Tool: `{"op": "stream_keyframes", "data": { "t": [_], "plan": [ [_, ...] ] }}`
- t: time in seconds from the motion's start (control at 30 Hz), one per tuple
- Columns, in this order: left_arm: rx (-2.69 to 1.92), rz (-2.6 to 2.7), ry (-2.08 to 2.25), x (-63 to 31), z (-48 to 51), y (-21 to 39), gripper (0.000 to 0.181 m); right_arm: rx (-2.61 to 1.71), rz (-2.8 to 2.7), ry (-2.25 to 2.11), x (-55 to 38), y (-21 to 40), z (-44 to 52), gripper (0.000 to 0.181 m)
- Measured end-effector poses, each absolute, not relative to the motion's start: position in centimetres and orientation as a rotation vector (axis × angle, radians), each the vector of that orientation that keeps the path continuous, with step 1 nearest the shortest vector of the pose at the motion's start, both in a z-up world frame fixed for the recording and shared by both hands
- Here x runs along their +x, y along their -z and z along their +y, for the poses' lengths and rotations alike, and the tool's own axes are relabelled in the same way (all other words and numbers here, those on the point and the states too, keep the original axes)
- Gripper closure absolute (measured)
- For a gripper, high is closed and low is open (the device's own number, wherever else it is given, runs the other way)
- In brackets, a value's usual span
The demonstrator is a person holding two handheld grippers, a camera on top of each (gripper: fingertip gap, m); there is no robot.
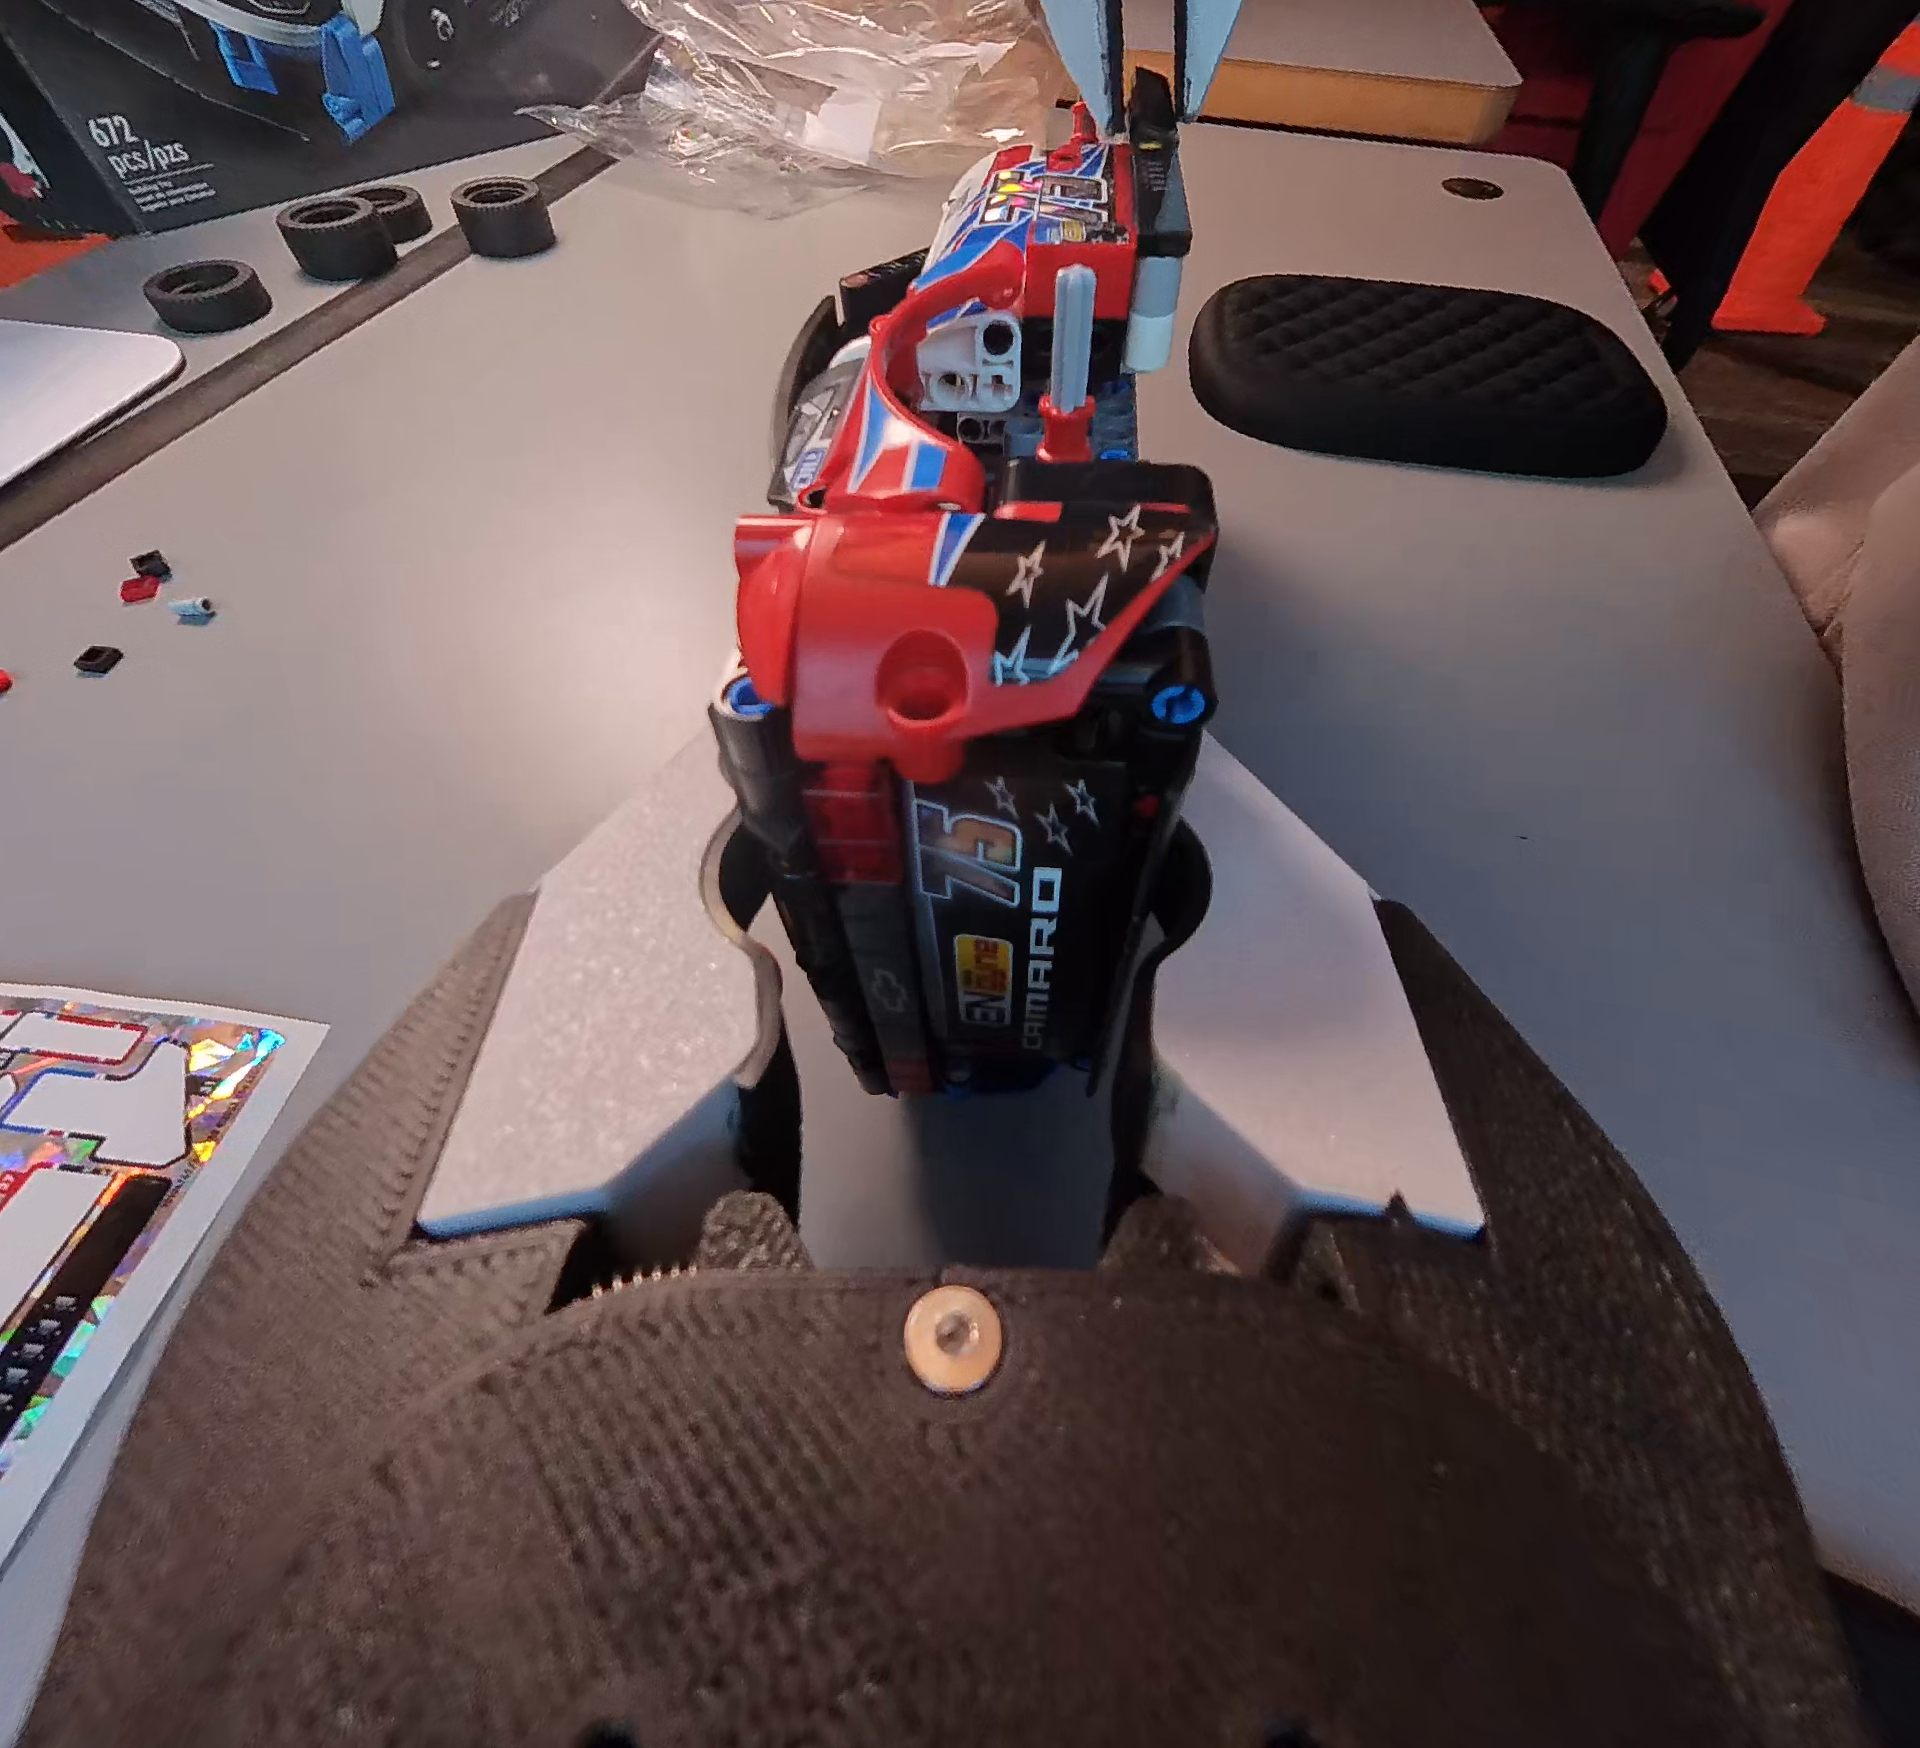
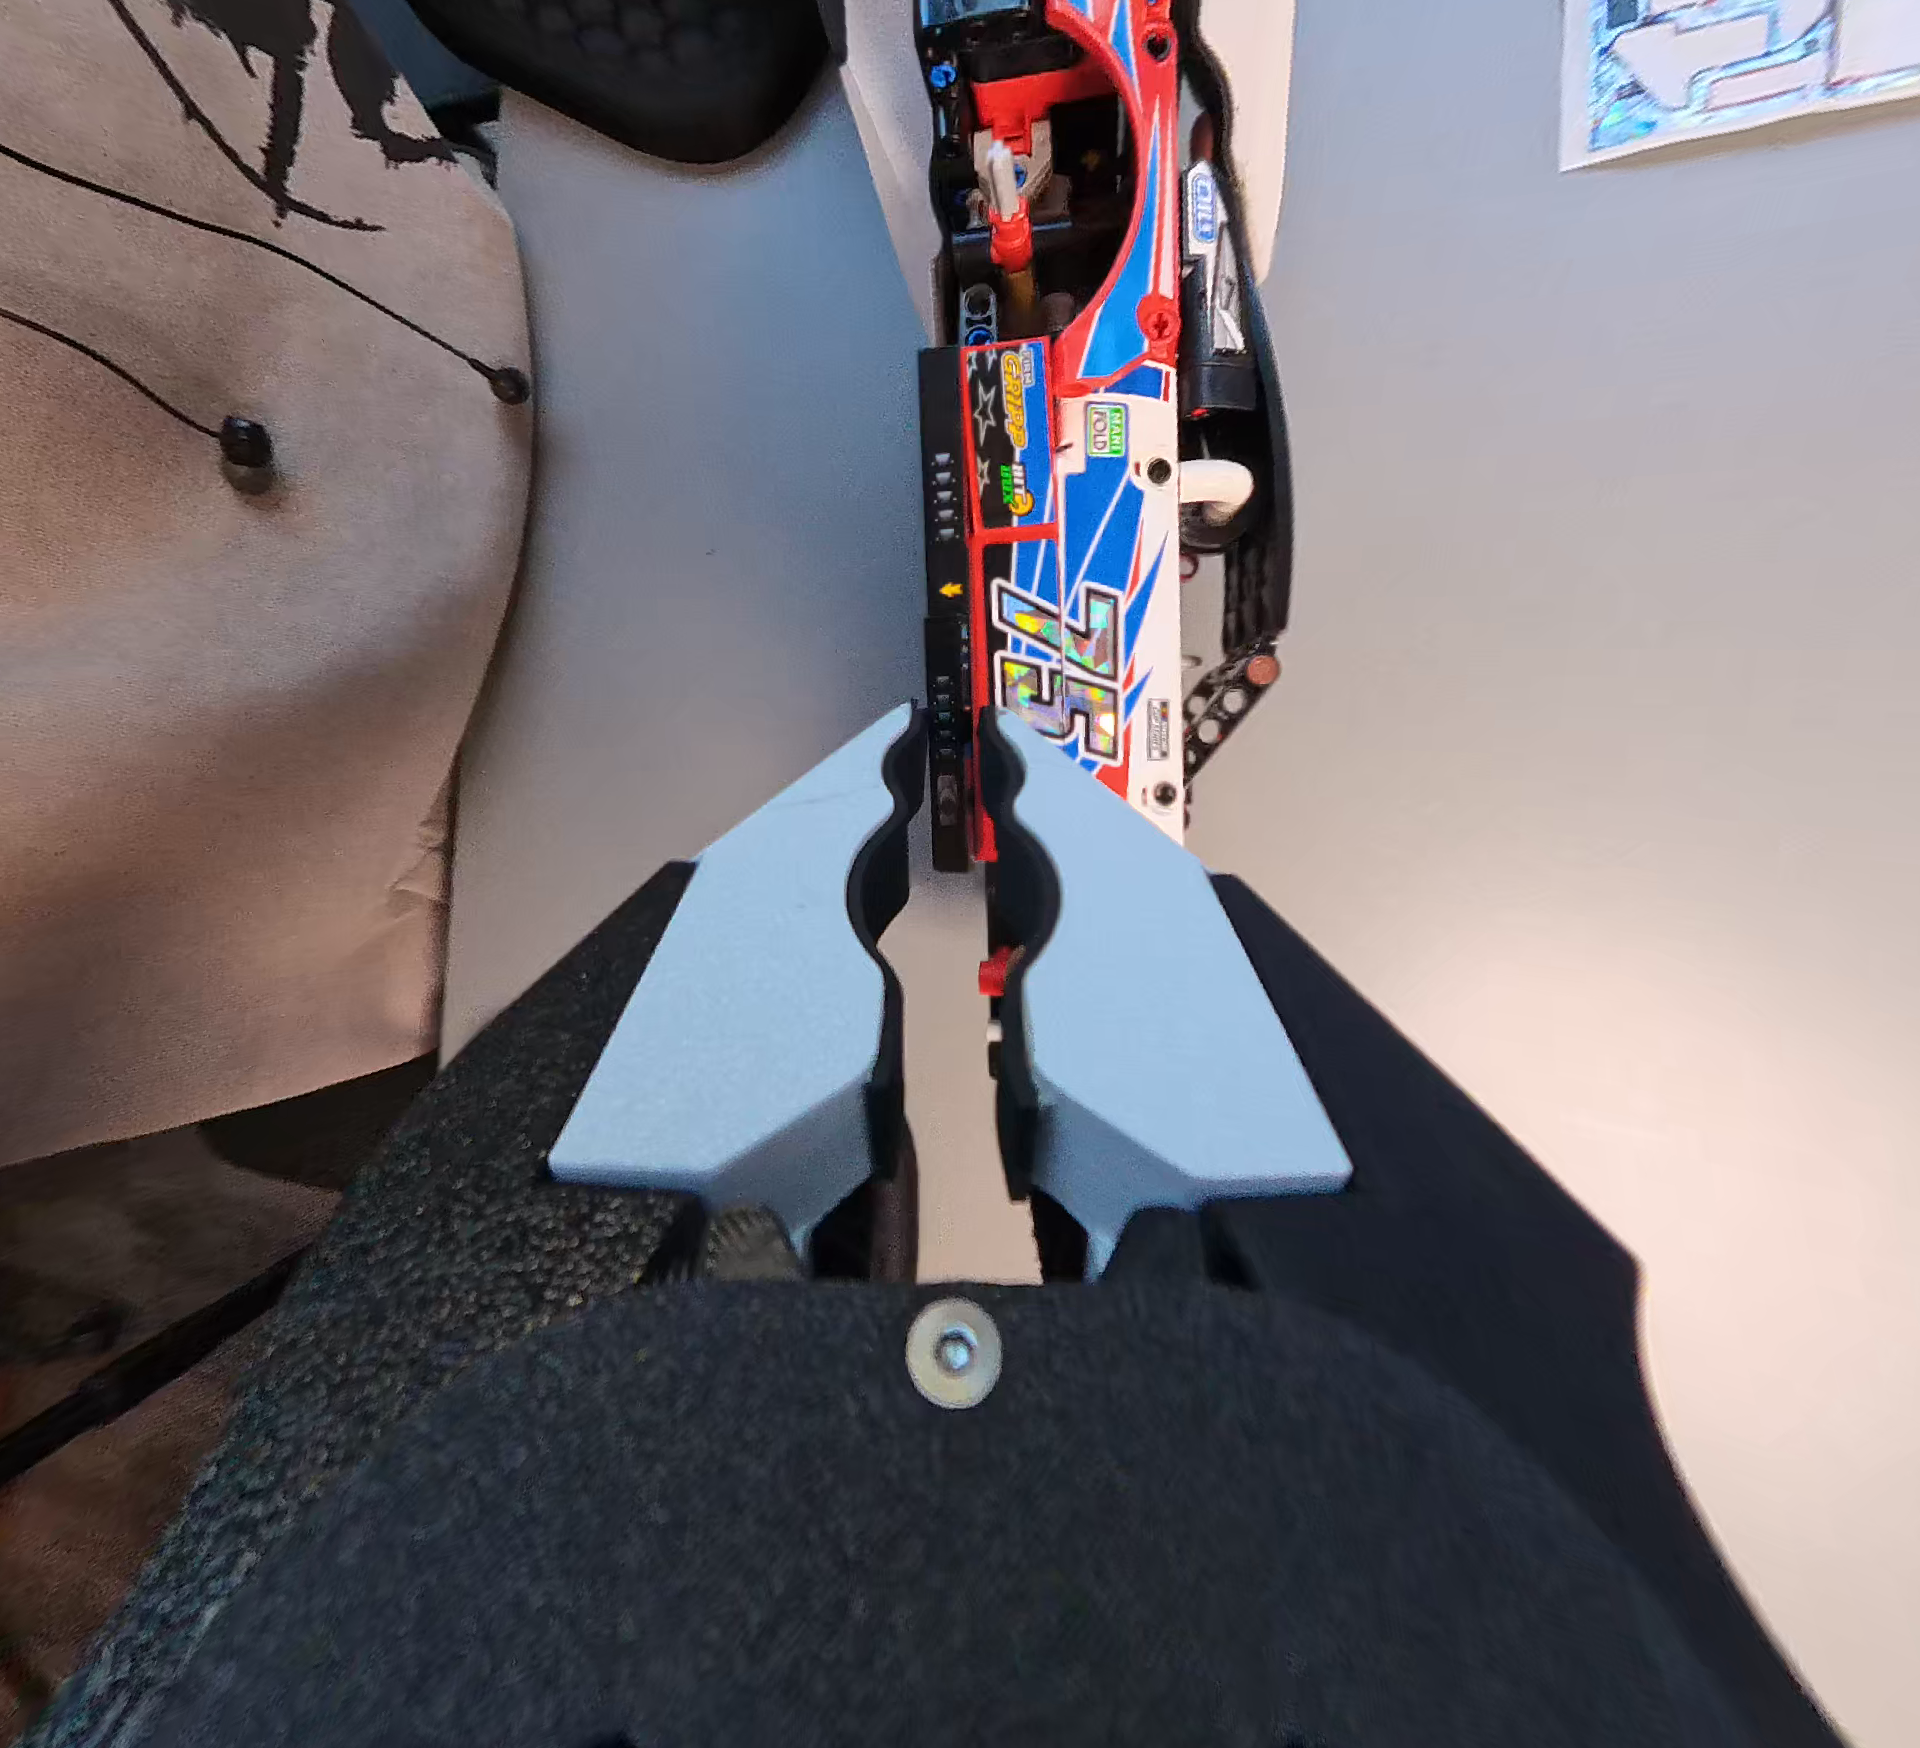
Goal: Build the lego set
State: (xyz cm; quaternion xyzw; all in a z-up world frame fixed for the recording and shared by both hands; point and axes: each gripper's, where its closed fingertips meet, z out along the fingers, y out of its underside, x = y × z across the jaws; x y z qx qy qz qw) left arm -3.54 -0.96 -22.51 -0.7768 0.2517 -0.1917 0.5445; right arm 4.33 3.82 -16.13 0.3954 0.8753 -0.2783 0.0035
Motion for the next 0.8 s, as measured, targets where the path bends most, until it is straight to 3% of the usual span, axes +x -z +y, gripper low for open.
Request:
{"op": "stream_keyframes", "data": {
  "t": [0.2, 0.47, 0.8],
  "plan": [
    [-1.849, 0.586, 0.462, -3.63, -0.93, 22.55, 0.108, 1.205, 2.984, 0.887, 3.93, 15.57, 3.93, 0.164],
    [-1.858, 0.571, 0.477, -3.71, -0.9, 22.6, 0.109, 1.005, 3.352, 0.679, 3.73, 15.76, 4.3, 0.173],
    [-1.856, 0.577, 0.475, -3.66, -0.93, 22.6, 0.109, 1.051, 3.234, 0.634, 4.05, 16.22, 4.18, 0.177]
  ]
}}
